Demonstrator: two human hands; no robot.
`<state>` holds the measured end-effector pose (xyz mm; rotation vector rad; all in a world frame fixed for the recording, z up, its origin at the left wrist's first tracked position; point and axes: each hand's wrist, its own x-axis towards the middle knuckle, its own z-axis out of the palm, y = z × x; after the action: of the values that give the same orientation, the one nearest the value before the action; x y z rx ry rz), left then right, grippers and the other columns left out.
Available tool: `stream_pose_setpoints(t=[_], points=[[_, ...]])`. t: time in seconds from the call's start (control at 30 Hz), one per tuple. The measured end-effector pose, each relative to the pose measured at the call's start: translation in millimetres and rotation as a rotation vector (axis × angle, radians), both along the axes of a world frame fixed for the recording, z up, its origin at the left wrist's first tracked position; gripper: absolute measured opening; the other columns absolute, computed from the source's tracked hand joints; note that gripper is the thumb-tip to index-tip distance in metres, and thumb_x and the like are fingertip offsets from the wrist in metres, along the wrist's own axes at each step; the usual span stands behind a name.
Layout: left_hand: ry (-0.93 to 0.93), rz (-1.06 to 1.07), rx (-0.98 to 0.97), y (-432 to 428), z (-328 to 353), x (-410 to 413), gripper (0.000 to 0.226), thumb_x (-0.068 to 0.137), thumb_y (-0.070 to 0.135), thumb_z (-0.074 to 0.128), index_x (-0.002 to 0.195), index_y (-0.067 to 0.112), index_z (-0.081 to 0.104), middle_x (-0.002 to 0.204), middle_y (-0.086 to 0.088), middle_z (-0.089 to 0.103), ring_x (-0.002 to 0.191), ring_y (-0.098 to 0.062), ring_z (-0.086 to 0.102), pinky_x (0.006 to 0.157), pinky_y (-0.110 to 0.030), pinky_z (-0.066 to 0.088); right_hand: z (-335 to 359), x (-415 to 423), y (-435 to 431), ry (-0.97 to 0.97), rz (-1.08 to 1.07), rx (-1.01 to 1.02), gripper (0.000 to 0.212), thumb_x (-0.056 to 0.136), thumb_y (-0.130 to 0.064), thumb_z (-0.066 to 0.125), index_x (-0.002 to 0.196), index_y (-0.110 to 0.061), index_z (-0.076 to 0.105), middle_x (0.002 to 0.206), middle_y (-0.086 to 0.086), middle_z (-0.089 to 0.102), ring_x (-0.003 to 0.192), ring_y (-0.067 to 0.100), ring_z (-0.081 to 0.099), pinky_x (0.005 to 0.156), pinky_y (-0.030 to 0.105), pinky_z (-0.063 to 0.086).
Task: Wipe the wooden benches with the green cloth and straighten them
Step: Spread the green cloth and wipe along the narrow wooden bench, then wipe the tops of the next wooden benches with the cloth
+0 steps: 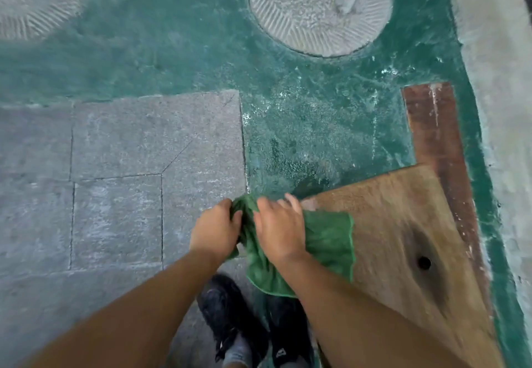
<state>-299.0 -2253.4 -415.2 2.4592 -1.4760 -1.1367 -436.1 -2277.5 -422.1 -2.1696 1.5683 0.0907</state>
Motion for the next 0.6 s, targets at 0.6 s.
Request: stream_pose_setpoints(t=[0.6], points=[[-0.021,1.059,-0.419,129,276,264,0.019,0.088,0.021,0.063,0.079,0.017,0.046,0.082,-0.008,0.06,0.08,-0.031,0.056,0.067,-0.039,0.042,286,300,16,-0.195,0.562,-0.111,0.025,0.101,-0.037,0.045,0.105,-0.015,0.055,0.102,0.008,0.064,0.091,0.036,0.061,0.068,0.04,0.043]])
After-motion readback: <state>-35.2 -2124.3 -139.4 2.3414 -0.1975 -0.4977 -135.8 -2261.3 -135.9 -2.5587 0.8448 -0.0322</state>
